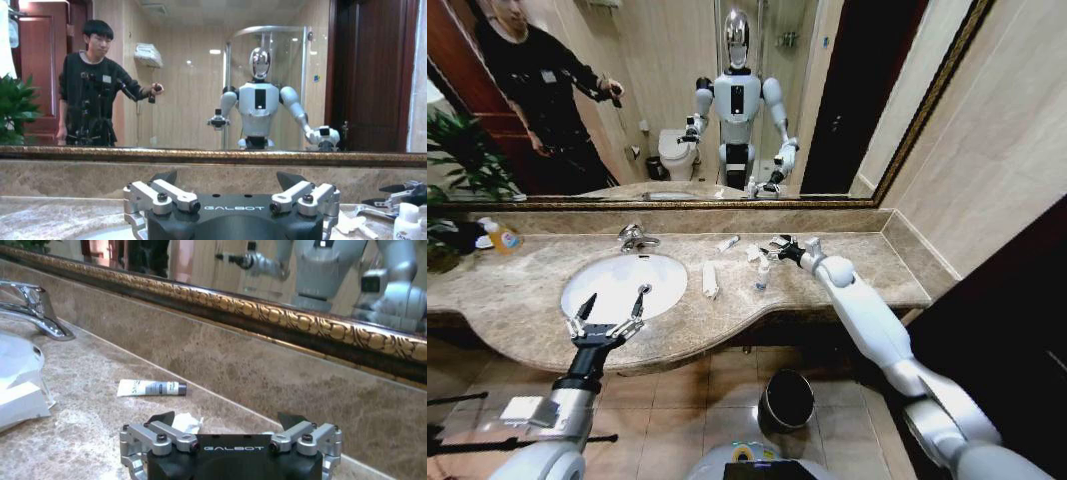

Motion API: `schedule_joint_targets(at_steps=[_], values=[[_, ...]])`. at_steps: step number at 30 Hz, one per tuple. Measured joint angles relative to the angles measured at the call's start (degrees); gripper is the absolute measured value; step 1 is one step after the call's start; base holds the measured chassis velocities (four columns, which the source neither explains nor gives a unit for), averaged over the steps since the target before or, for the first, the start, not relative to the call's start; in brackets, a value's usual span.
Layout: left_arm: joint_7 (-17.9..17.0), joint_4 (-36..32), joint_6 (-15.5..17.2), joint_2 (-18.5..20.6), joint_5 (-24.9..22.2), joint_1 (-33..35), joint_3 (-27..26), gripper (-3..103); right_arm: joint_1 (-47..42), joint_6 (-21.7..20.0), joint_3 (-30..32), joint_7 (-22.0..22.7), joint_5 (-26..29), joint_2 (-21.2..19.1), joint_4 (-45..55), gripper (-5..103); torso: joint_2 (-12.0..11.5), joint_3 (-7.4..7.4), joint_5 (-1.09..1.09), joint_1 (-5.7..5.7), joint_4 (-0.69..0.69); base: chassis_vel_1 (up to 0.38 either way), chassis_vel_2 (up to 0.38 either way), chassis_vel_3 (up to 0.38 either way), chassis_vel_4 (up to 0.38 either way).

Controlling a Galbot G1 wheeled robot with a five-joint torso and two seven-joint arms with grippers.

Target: Pick up the trash from the sink and place it in the trash bin.

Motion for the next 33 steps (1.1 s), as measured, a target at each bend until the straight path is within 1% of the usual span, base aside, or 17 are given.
schedule_joint_targets(at_steps=[2,4,6,11,12,14,20,23,25,26,33], values=[[0.00,0.00,0.00,0.00,0.00,0.00,0.01,100,0.01,-1.99,-1.25,-0.12,2.44,-1.25,1.39,100,0.00,0.00,0.01,-0.01,-0.02,0.000,0.000,0.000,0.000],[0.00,0.00,0.00,0.00,0.00,0.00,0.00,100,-0.08,-2.40,-1.76,-0.20,3.21,-1.52,1.63,100,0.00,-0.01,0.01,-0.01,-0.02,0.000,0.000,0.000,0.000],[0.00,0.00,0.00,0.00,0.00,0.00,0.00,100,-0.34,-3.68,-2.89,-0.20,5.10,-1.60,1.76,100,0.01,0.00,0.03,-0.02,-0.02,0.000,0.000,0.000,0.000],[0.00,0.00,0.00,0.00,0.00,0.00,0.00,100,0.41,-4.49,-4.41,-0.20,7.76,-1.39,1.26,100,0.01,0.00,0.02,-0.01,-0.02,0.000,0.000,0.000,0.000],[0.00,0.00,0.00,0.00,0.00,0.00,0.00,100,1.52,-4.39,-5.69,-0.04,9.35,-1.11,0.46,100,0.01,-0.01,0.01,-0.01,-0.02,0.000,0.000,0.000,0.000],[0.00,0.00,0.00,0.00,0.00,0.00,0.00,100,2.72,-4.40,-6.83,0.61,10.80,-0.53,-0.59,100,0.01,0.00,0.01,-0.01,-0.01,0.000,0.000,0.000,0.000],[0.00,0.00,0.00,0.00,0.00,0.00,0.00,100,3.81,-4.67,-8.37,1.02,11.38,0.29,-1.90,100,0.01,0.00,0.01,-0.01,0.00,0.000,0.000,0.000,0.000],[0.00,0.00,0.00,0.00,0.00,0.00,0.00,100,4.53,-4.65,-10.62,2.28,11.44,0.83,-3.22,100,0.01,0.00,0.02,-0.01,-0.01,0.000,0.000,0.000,0.000],[0.00,0.00,0.00,0.00,0.00,0.00,0.00,100,4.70,-4.65,-10.86,2.49,11.44,0.98,-3.44,100,0.01,0.00,0.02,-0.01,-0.01,0.000,0.000,0.000,0.000],[0.00,0.00,0.00,0.00,0.00,0.00,0.00,100,5.21,-4.71,-11.58,3.29,11.44,1.44,-3.85,100,0.01,0.00,0.01,-0.01,-0.01,0.000,0.000,0.000,0.000],[0.00,0.00,0.00,0.00,0.00,0.00,0.00,100,6.44,-5.41,-12.52,5.06,10.82,3.08,-5.17,100,0.01,0.00,0.01,-0.01,0.00,0.000,0.000,0.000,0.000]])
